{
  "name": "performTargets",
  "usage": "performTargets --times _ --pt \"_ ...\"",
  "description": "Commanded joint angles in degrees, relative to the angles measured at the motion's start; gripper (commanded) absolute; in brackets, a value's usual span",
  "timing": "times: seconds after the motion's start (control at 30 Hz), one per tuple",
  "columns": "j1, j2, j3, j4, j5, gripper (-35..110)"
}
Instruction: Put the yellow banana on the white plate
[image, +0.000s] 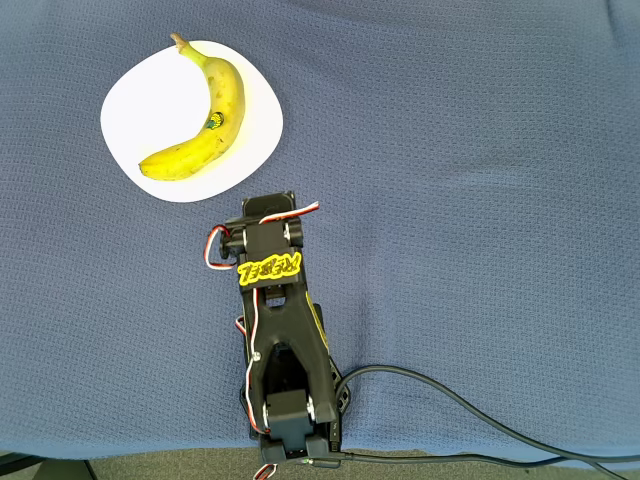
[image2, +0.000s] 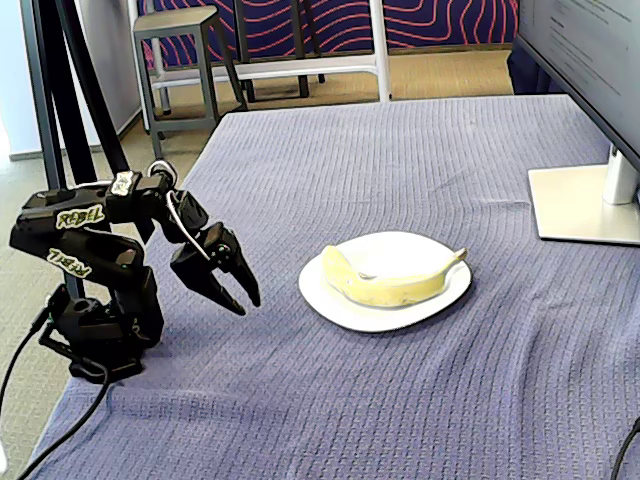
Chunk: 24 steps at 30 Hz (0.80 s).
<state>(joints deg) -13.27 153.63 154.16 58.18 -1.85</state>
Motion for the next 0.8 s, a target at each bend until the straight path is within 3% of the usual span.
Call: performTargets --times 0.0,0.2,0.77 --pt "2.9 5.62 3.78 0.79 -2.55 0" --pt "5.19 13.54 7.91 2.46 2.9 0" --pt "12.83 25.14 12.22 11.51 -1.49 0"
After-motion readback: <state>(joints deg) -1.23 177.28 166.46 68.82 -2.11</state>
